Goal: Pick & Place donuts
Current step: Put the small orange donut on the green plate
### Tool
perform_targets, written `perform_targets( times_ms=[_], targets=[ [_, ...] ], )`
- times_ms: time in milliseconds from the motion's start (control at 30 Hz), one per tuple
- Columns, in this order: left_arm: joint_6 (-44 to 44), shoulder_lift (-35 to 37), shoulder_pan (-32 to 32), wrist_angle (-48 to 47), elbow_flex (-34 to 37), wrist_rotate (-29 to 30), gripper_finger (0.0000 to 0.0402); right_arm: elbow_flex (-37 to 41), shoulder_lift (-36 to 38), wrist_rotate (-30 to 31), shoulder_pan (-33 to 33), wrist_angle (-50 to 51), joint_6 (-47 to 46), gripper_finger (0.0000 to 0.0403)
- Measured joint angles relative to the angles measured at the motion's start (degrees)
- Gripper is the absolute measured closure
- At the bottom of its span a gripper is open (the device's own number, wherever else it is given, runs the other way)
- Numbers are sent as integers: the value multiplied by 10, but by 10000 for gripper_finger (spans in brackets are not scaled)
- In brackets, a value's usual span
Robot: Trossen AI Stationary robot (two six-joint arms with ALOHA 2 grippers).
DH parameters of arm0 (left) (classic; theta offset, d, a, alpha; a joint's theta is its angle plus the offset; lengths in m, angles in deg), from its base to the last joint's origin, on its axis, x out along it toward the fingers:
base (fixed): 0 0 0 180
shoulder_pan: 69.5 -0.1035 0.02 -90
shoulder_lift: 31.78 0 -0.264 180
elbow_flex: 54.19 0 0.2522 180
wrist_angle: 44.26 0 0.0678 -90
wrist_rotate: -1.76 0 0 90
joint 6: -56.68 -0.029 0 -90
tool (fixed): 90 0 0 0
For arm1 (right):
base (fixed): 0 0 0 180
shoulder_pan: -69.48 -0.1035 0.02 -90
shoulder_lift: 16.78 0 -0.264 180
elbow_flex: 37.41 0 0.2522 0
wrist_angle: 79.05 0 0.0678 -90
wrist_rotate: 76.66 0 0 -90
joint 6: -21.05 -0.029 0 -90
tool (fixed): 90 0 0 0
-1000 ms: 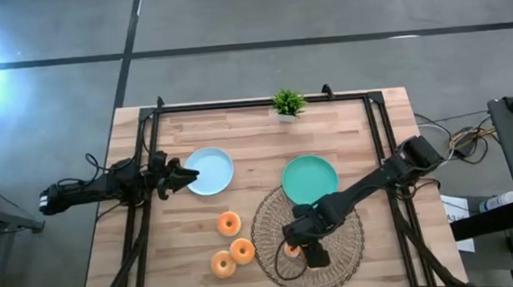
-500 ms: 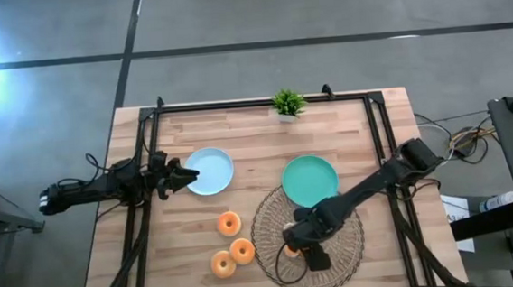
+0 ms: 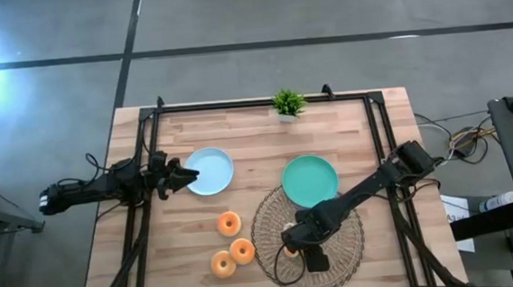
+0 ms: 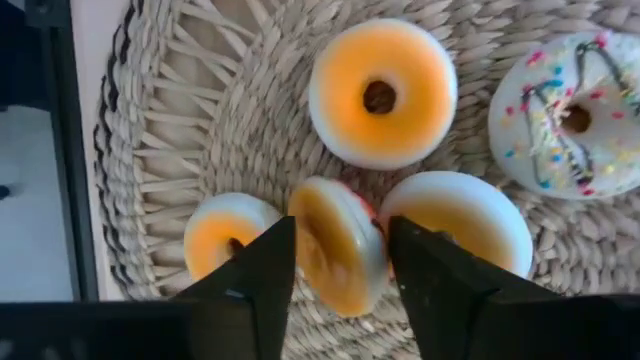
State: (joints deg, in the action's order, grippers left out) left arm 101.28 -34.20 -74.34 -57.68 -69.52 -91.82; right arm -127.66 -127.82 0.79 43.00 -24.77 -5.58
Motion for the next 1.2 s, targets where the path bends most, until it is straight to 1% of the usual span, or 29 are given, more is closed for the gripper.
perform_targets(
  times_ms=[200,333,400,467,533,600,633,733,767,800,833,933,1000,1033,1067,1133,1200],
  targets=[
    [0,0,0,0,0,0,262,0,-1,0,0,24,0,322],
    [0,0,0,0,0,0,262,-1,5,1,0,49,0,359],
    [0,0,0,0,0,0,262,-10,11,8,0,61,0,372],
    [0,0,0,0,0,0,262,-19,23,32,0,76,0,381],
    [0,0,0,0,0,0,262,-34,35,71,0,95,-3,385],
    [0,0,0,0,0,0,262,-53,48,136,1,125,-12,386],
    [0,0,0,0,0,0,262,-66,53,185,1,149,-20,386],
    [0,-1,0,0,0,0,262,-98,69,367,-1,227,-67,385],
    [0,-1,0,0,0,0,262,-107,72,417,0,247,-83,385],
    [0,-1,0,0,0,0,262,-114,75,449,1,261,-93,385],
    [0,-1,0,0,0,0,262,-118,76,464,4,271,-96,385],
    [0,-2,0,-1,0,0,262,-121,75,472,7,274,-84,385],
    [0,-3,0,0,0,0,262,-121,74,482,6,272,-59,385],
    [0,-3,0,0,0,1,262,-121,73,498,6,270,-45,385],
    [2,-4,0,9,1,11,262,-122,72,516,5,269,-30,385],
    [15,-4,-1,39,1,49,262,-122,71,557,5,267,5,385],
    [47,-3,-1,67,1,83,262,-122,71,588,5,266,42,385]
  ],
)
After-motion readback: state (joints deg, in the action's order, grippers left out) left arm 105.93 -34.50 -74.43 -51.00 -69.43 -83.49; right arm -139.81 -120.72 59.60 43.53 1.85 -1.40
